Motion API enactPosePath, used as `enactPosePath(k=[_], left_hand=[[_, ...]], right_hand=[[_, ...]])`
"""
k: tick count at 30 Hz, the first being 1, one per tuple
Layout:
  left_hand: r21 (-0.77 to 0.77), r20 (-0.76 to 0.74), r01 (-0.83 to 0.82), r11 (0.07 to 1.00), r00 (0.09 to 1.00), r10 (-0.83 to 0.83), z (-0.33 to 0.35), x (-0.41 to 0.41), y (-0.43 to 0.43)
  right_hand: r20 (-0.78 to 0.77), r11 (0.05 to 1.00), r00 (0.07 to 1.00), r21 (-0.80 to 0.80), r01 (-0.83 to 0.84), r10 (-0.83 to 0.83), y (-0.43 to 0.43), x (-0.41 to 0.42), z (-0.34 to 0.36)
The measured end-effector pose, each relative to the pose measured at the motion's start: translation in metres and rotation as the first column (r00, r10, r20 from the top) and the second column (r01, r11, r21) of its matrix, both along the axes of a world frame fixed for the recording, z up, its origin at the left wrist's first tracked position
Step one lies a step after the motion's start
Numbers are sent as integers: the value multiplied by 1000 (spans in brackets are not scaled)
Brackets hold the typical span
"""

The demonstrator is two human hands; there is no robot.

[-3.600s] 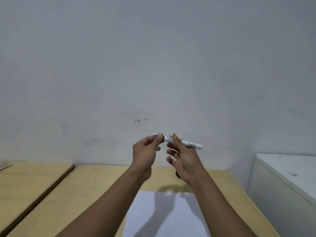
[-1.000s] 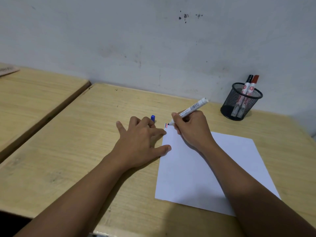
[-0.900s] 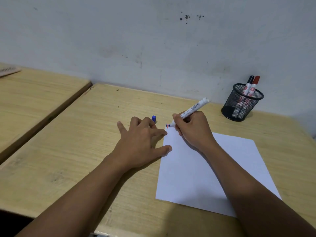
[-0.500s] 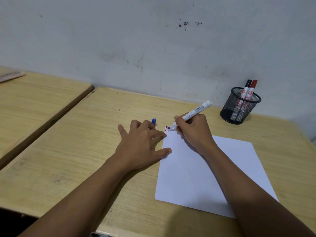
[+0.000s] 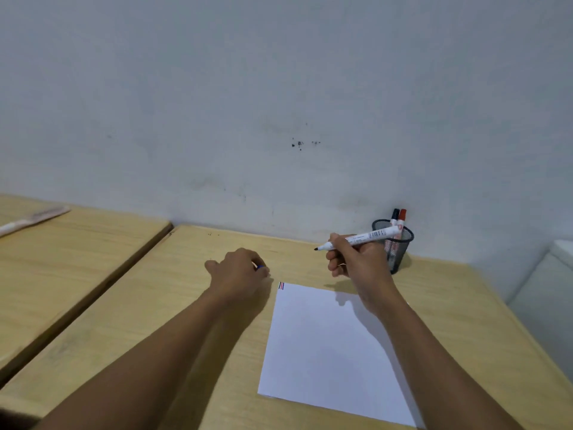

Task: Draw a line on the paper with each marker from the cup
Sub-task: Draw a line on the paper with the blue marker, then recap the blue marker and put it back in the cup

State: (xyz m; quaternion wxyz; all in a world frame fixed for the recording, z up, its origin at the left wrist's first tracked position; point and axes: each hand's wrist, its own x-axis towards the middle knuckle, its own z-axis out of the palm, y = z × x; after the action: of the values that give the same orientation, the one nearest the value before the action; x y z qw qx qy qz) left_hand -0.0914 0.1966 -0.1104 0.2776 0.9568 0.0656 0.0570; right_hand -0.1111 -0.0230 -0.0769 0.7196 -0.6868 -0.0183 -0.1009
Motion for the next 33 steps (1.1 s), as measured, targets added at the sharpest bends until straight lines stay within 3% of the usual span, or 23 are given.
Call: enactPosePath(k=[3,6,9,13,19,23,29,33], left_hand=[[-334,98,76,939,994,-46,24,-14,-10],[-666,241,269,696,960,-140,58,-41,-32],[-721,328,389,573,920,-212,88,-66,-58],[-728,387,460,508,888,-249,112,-86,-80],[-596,442,583,552,813,-380,135,-103,-99],[-309,547,642,702,724,-421,148,-106,-104],[155,828,407,900,443,-343,150,-98,-116],[274,852,278,920,374,-367,152,-93,-118]], right_hand=[[6,996,1000,85,4,-5,-9,-18,18],[21,982,1000,186,-18,14,-12,-34,40],[64,979,998,204,-31,18,-14,-52,63],[113,991,994,136,-17,1,-27,-74,89],[150,997,986,10,-71,69,-47,-96,108],[182,999,982,-38,-35,41,-54,-104,116],[179,989,983,145,7,-33,-48,-100,127],[89,996,996,86,23,-31,-51,-98,133]])
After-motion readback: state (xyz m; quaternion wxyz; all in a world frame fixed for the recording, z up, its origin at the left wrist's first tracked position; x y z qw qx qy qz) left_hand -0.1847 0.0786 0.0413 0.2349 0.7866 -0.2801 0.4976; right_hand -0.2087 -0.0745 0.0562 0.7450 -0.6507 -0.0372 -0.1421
